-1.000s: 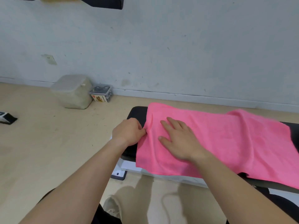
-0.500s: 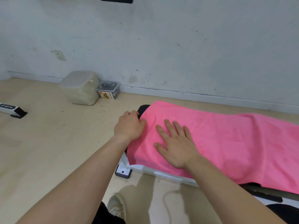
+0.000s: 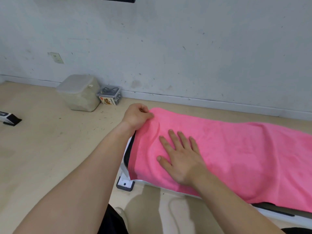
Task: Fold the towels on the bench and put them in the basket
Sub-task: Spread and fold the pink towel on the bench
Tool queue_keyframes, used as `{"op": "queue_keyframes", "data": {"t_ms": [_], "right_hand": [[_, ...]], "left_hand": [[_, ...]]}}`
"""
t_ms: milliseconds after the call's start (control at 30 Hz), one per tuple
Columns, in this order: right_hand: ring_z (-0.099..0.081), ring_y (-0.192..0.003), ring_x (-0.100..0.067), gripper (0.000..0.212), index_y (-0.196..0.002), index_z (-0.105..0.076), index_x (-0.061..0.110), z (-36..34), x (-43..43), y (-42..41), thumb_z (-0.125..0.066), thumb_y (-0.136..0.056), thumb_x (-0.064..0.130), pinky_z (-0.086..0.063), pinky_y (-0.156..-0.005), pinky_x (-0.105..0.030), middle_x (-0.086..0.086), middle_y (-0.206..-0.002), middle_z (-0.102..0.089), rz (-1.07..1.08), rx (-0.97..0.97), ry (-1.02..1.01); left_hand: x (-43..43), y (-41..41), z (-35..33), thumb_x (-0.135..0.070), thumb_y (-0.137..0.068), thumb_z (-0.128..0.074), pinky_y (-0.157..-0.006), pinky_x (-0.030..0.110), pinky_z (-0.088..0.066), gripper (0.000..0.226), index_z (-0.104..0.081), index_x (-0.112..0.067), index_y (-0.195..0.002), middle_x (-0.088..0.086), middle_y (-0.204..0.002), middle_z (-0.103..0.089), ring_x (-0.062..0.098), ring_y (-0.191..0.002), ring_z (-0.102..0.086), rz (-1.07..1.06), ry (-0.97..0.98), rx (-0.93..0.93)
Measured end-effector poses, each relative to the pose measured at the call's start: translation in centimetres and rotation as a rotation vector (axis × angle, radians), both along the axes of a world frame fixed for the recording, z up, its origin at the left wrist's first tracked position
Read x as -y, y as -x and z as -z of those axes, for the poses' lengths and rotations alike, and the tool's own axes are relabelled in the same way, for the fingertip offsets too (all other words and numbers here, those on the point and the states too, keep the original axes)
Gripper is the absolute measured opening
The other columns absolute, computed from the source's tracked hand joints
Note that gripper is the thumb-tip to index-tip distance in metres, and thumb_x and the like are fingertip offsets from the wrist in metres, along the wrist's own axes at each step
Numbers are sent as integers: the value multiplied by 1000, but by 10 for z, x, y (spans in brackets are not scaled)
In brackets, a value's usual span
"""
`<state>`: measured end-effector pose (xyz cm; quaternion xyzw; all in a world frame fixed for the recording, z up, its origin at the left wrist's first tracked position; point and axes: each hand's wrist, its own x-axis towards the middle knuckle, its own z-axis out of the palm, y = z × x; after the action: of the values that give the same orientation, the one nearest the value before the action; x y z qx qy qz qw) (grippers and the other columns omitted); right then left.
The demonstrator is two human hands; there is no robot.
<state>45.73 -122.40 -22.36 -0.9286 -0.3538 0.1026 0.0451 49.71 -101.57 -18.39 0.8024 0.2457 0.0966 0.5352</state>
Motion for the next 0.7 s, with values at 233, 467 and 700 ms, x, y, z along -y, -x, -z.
{"op": "queue_keyframes", "data": {"t_ms": [233,467,700], "right_hand": [[18,-151,-28,80,-157,10,35,1,-10,-2,2,-84,67,10,-120,-56,-1,-165,19,6,-1,1],[4,-153,-26,70,-159,-7,29,-15,2,-1,-23,-99,61,3,-121,-56,-2,-167,4,53,-1,-92],[-11,-151,-29,67,-157,-21,28,-45,89,-17,-34,-98,58,-8,-122,-53,-5,-166,-12,265,45,-187]], "left_hand": [[-18,7,16,10,-84,-51,-85,25,-49,37,-73,-19,-95,-1,-109,-71,16,-101,-65,-73,-261,-18],[6,18,3,-18,-91,-60,-96,29,-43,22,-72,-21,-109,3,-123,-65,21,-113,-60,31,-541,-25],[99,27,-2,-21,-88,-61,-99,35,-44,21,-71,-21,-107,4,-117,-64,22,-113,-58,348,-645,42]]}}
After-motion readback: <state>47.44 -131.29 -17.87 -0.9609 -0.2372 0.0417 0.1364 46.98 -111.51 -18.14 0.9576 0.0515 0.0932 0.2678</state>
